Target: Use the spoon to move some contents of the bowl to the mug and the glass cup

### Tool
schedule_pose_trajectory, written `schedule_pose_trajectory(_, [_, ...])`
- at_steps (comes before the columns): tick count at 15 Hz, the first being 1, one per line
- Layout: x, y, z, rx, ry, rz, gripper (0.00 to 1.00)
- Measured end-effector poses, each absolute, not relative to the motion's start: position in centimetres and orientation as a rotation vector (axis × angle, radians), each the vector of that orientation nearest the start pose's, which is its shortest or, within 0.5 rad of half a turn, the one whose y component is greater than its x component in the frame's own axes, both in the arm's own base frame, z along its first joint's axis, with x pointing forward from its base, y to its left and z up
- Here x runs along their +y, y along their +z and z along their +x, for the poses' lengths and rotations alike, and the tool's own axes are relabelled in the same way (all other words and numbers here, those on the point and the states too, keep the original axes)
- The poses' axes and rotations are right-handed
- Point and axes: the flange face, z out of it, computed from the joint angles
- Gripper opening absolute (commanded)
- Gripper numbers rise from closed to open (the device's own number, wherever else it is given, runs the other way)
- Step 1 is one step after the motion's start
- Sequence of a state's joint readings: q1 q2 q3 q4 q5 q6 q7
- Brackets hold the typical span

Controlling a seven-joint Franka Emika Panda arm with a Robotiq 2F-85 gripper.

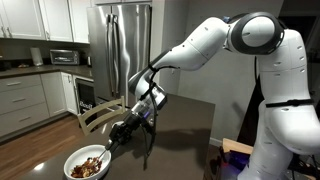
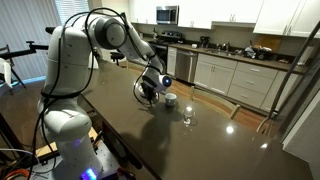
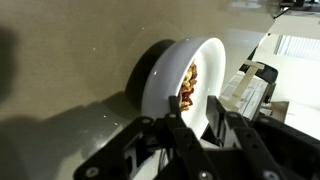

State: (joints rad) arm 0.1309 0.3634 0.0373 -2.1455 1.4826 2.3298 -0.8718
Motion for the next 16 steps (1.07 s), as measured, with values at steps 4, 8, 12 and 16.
schedule_pose_trajectory(4, [11.16, 22.51, 55.06, 0.2, -0.215, -2.194, 0.31])
schedule_pose_trajectory(8, [11.12, 22.36, 54.91, 0.213, -0.205, -2.194, 0.5])
schedule_pose_trajectory(12, [11.0, 22.18, 54.71, 0.217, -0.2, -2.197, 0.77])
schedule_pose_trajectory(16, [10.9, 22.14, 54.68, 0.176, -0.19, -2.223, 0.99])
